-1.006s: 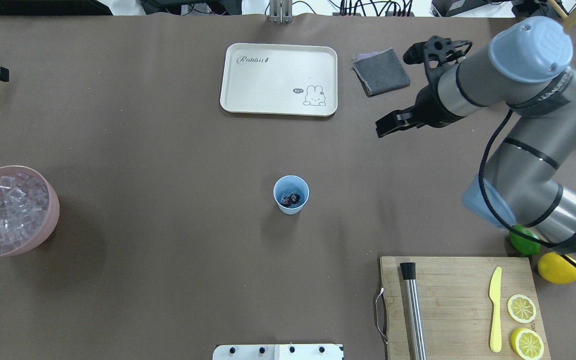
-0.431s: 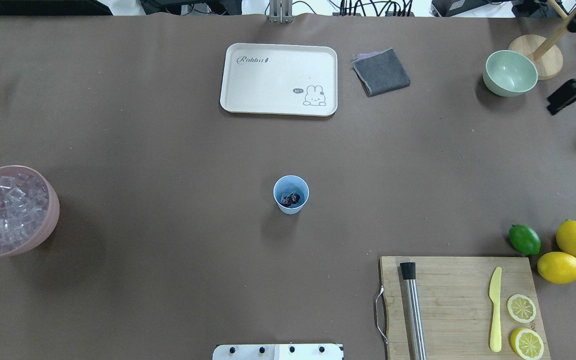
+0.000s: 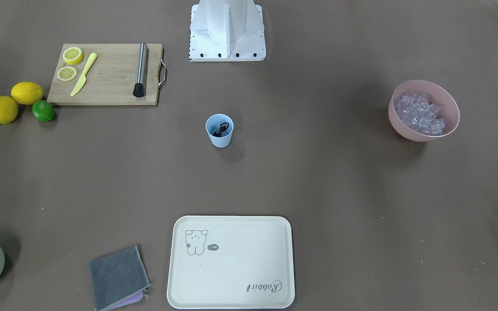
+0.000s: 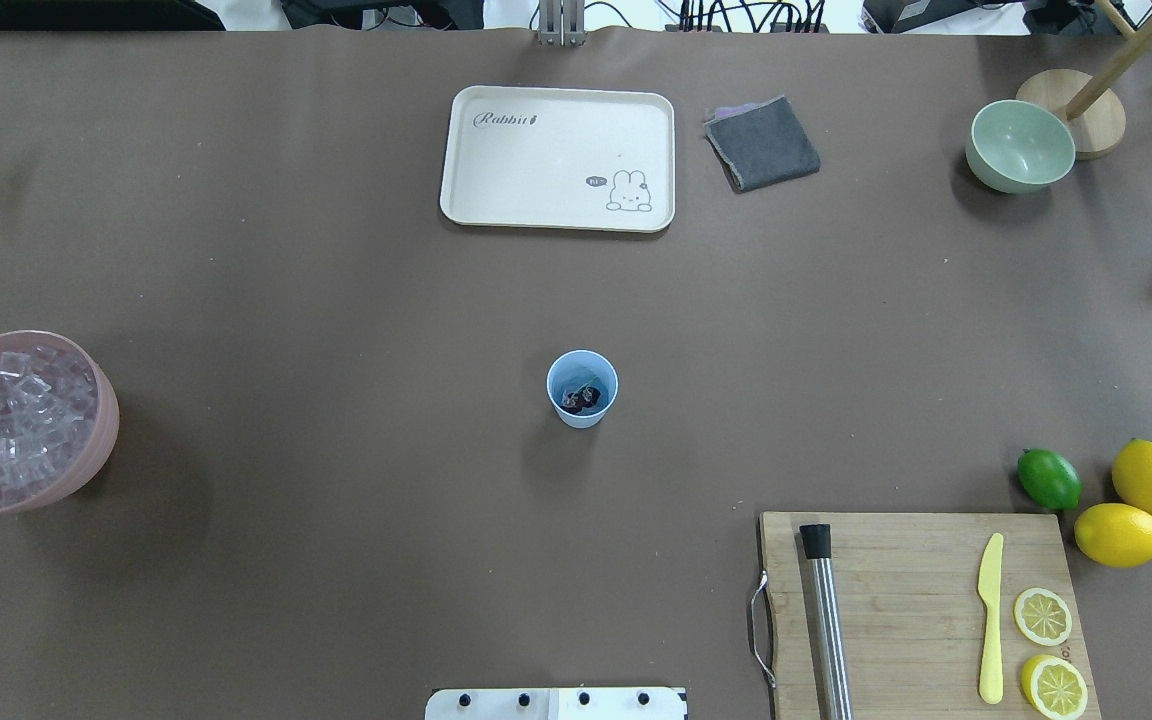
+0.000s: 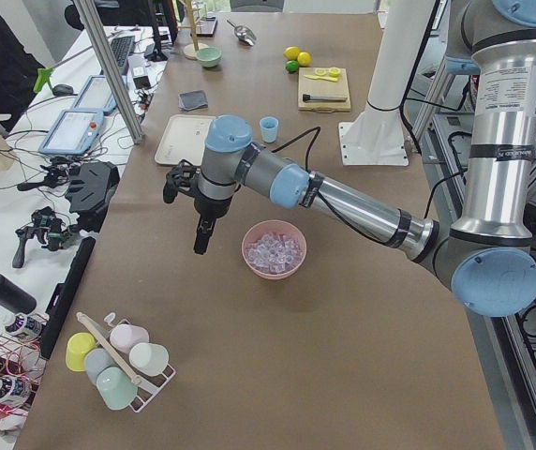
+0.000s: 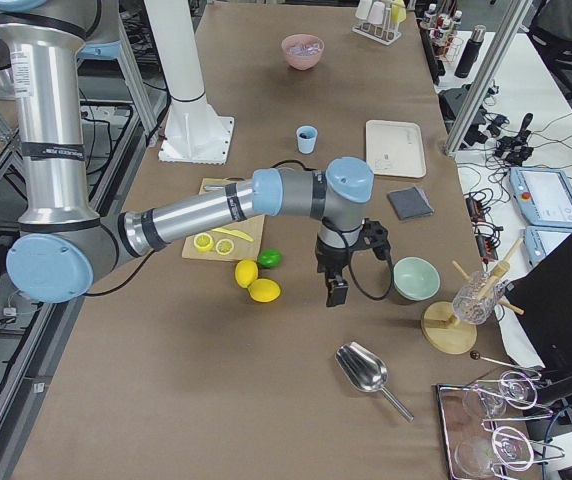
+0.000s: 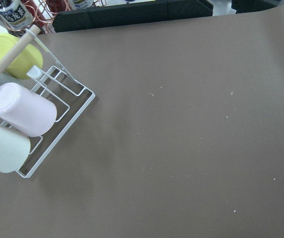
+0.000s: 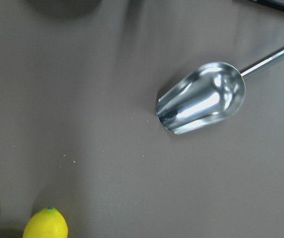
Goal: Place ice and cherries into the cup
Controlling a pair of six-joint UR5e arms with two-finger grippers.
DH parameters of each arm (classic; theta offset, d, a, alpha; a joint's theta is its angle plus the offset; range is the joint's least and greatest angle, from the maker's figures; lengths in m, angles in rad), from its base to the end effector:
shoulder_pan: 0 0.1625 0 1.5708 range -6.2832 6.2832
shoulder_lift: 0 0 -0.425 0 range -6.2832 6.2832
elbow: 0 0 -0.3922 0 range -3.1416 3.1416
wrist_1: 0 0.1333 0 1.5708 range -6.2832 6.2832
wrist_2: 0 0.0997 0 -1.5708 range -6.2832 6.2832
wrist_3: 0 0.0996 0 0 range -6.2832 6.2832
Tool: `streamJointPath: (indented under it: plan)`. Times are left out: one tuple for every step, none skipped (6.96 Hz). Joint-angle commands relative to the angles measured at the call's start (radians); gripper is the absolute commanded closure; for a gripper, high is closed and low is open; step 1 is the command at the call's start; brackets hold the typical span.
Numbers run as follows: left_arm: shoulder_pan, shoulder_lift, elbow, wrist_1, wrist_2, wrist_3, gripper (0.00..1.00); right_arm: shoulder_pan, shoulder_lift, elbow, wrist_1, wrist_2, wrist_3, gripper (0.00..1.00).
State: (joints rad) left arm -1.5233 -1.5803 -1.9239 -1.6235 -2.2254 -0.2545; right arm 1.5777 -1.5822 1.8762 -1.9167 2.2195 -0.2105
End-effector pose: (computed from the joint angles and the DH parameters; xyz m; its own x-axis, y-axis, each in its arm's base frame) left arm -0.0491 -0.4967 0.4804 0.7665 0.0438 -0.6407 0.1545 0.9558 0.2502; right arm 0.0763 -0.4655 0.5583 0.7805 -0.1726 0.6009 0.1597 0.9843 0.0753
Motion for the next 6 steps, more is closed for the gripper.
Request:
streamJointPath:
  plan:
    - [-0.121, 0.039, 0.095, 0.024, -0.071, 0.139, 0.02, 0.096, -0.105, -0.015, 0.005, 0.029, -0.024, 0.0]
    - [-0.124, 0.067, 0.106, 0.022, -0.071, 0.139, 0.02, 0.105, -0.116, -0.015, 0.005, 0.035, -0.011, 0.0]
    - [-0.123, 0.101, 0.112, 0.005, -0.071, 0.147, 0.02, 0.105, -0.119, -0.025, 0.005, 0.029, -0.006, 0.0]
    - [-0.123, 0.103, 0.111, 0.001, -0.071, 0.146, 0.02, 0.105, -0.124, -0.026, 0.005, 0.026, -0.007, 0.0]
    - [-0.121, 0.103, 0.112, 0.001, -0.071, 0.146, 0.02, 0.105, -0.122, -0.031, 0.005, 0.028, -0.007, 0.0]
    - [-0.12, 0.102, 0.129, -0.001, -0.069, 0.147, 0.02, 0.105, -0.124, -0.034, 0.005, 0.028, -0.006, 0.0]
